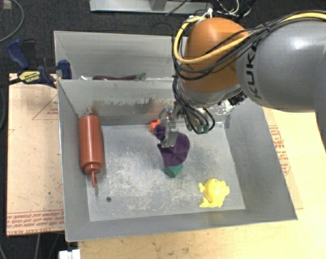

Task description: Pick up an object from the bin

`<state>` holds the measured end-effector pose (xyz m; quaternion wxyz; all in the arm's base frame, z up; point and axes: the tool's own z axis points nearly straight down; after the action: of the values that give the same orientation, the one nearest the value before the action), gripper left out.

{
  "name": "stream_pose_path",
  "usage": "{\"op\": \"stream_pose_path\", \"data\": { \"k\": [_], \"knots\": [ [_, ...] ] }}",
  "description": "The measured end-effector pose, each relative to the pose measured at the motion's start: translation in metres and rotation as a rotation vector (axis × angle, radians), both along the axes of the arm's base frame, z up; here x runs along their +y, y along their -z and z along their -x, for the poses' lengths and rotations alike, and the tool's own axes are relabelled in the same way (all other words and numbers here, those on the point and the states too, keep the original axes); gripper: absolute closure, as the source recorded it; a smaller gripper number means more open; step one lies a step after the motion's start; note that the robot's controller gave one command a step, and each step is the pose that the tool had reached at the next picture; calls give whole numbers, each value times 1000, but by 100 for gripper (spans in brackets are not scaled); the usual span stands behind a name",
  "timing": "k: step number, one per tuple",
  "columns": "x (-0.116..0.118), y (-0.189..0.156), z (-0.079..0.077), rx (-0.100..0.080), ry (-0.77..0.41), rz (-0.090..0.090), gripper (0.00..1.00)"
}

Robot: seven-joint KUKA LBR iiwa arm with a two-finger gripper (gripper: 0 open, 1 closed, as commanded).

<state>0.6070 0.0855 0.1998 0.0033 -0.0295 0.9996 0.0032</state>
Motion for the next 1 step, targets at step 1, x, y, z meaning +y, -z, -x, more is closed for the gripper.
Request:
{"op": "stream_pose_path", "data": {
  "k": [1],
  "knots": [
    [0,0,0,1,0,0,100]
  ]
}}
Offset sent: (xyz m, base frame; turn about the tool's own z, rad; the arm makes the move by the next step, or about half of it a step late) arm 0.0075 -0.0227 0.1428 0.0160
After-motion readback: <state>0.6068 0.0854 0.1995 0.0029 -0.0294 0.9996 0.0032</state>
